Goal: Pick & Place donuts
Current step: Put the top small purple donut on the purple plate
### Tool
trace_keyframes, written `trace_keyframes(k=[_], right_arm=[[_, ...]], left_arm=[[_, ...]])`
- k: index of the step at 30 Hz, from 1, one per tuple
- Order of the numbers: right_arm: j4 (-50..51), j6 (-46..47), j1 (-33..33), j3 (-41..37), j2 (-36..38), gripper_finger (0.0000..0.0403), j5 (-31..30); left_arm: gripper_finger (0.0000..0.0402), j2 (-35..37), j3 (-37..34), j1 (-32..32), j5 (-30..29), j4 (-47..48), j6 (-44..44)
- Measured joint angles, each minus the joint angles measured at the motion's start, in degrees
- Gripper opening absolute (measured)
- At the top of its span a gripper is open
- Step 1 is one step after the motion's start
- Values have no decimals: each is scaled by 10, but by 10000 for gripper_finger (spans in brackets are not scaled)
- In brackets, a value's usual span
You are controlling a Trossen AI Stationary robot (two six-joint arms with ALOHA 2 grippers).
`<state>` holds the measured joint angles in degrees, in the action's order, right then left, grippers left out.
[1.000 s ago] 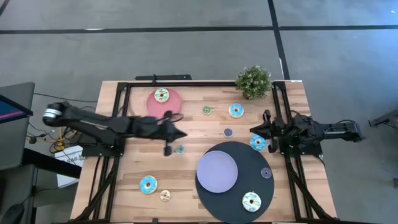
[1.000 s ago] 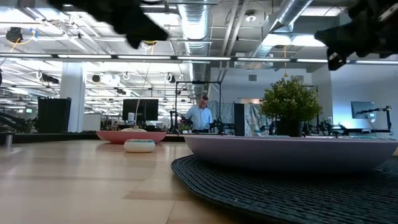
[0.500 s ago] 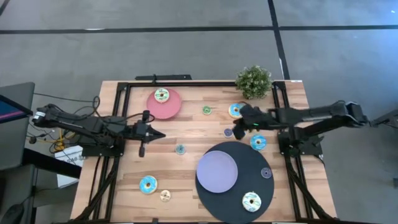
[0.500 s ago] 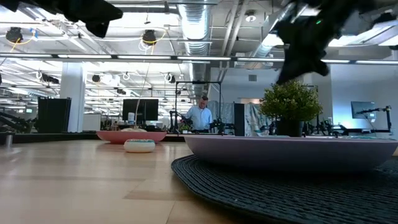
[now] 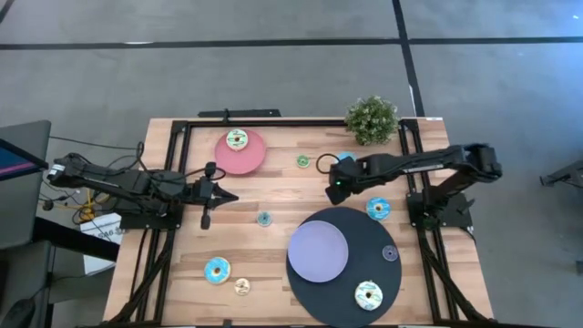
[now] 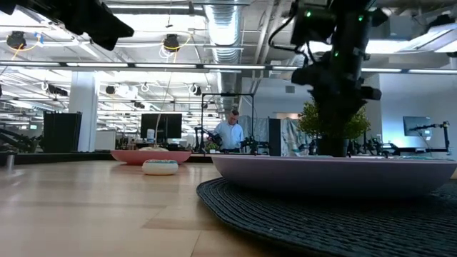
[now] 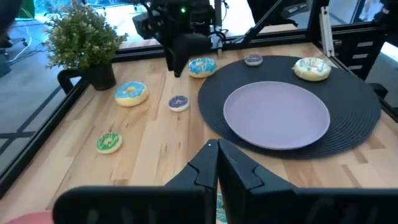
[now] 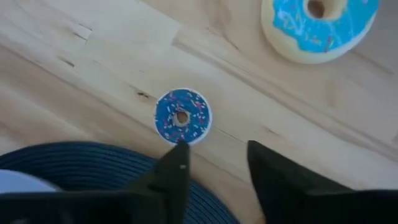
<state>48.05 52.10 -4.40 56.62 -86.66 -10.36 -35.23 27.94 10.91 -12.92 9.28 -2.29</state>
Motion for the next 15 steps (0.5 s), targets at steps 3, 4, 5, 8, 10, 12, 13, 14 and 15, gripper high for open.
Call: trace_keyframes(k=[3,4,5,8,10,12,13,14,15], right_arm=[[-12,0,-7,0,-27,226,9],[-14,0,-11,0,-35,246,14],[-20,0,-14,0,-42,264,19],[-36,-9,-22,0,-64,313,28],[-50,-15,-25,0,-78,340,28],[-59,-16,-27,0,-92,360,29],[-64,-19,-29,0,-100,368,29],[-69,-25,-29,0,-107,373,30],[-76,-29,-29,0,-113,377,33]], left_arm=[[0,0,0,0,0,2,0],[0,0,0,0,0,3,0],[0,0,0,0,0,4,0],[0,0,0,0,-1,4,0],[0,0,0,0,-1,4,0],[0,0,0,0,-3,4,4],[0,0,0,0,-5,4,7],[0,0,0,0,-9,4,9],[0,0,0,0,-11,4,12]])
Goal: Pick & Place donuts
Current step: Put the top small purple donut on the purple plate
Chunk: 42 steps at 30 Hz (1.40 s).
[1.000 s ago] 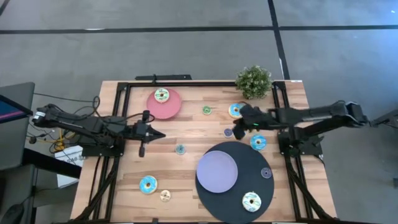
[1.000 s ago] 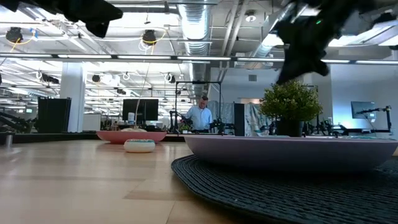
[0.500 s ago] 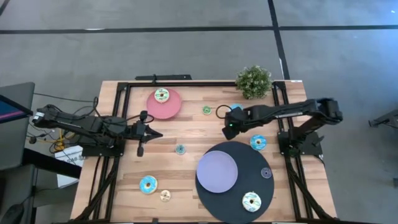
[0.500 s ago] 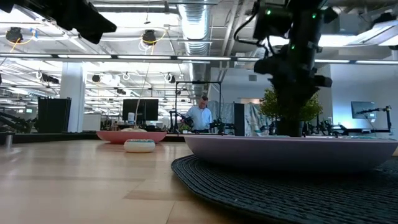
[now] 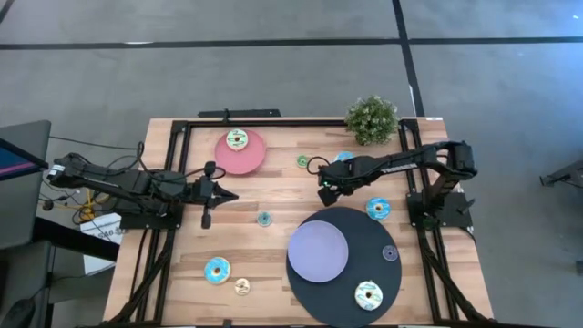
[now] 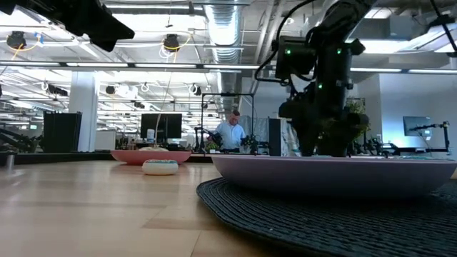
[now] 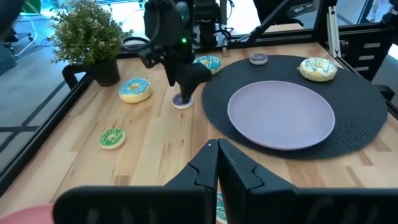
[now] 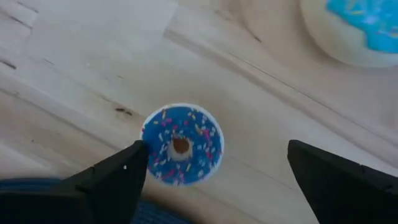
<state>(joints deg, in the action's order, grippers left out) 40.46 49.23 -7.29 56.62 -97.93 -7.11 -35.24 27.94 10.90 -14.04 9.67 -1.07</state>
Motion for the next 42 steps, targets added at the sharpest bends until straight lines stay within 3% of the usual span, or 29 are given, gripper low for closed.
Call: trace_keyframes(k=[6,17,23,33,42], right_arm=[[-23,-2,2,0,-26,375,8],[-28,11,13,1,-10,325,6],[-19,13,10,0,-5,330,7],[-29,18,18,3,-59,347,-2],[-35,35,21,-1,-34,295,-35]], left_arm=[[0,0,0,0,-3,0,3],[0,0,0,0,-4,0,10],[0,0,0,0,-3,0,13],[0,0,0,0,-3,1,36],[0,0,0,0,-3,0,46]])
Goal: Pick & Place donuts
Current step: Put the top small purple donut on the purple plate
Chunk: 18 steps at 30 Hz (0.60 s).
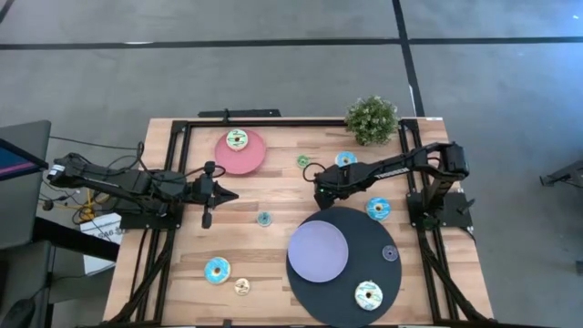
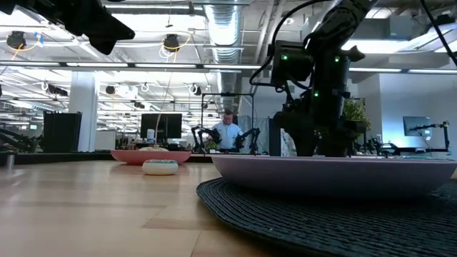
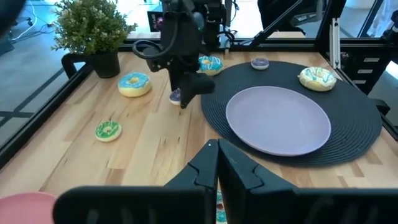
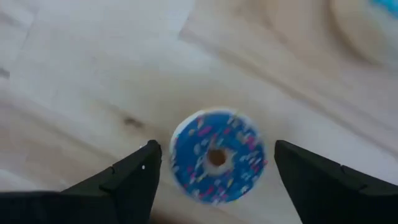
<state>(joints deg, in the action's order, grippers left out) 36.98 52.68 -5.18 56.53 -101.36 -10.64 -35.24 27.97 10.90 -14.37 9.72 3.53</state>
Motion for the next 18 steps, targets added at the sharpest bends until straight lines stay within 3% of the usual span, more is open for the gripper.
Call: trace_keyframes(k=[18], right_arm=[[1,-1,-6,0,0,235,15]], left_arm=[[0,0,0,0,0,-1,8]])
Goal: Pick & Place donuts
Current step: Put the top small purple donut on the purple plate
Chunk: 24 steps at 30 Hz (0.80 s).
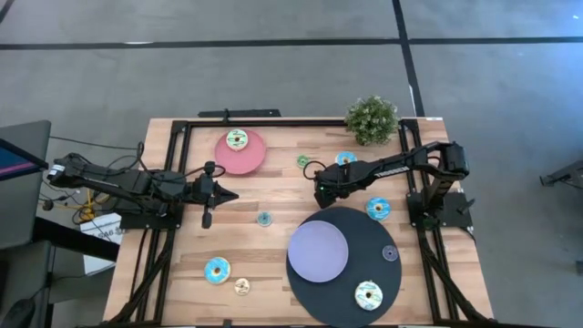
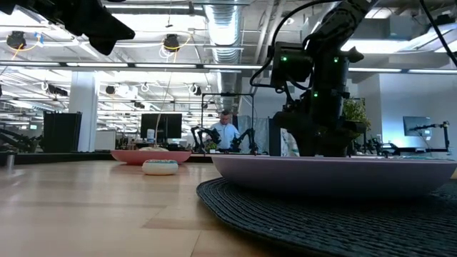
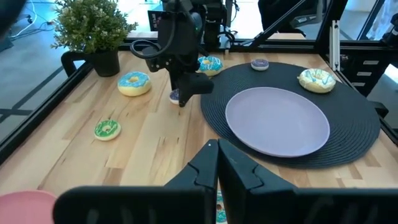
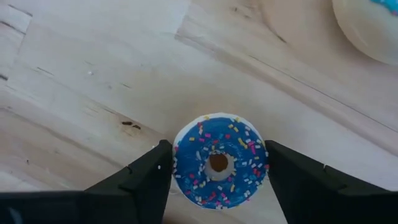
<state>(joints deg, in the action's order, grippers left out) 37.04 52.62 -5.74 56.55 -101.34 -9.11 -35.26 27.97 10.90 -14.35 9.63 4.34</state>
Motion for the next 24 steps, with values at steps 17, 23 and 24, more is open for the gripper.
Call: trace_keyframes(k=[17,23,24], right_arm=[[8,-52,5,1,31,211,35],[-1,-88,28,1,107,212,38],[-4,-78,37,1,121,211,39]], left_arm=[[0,0,0,0,0,0,35],[0,0,0,0,0,0,45],[0,0,0,0,0,0,45]])
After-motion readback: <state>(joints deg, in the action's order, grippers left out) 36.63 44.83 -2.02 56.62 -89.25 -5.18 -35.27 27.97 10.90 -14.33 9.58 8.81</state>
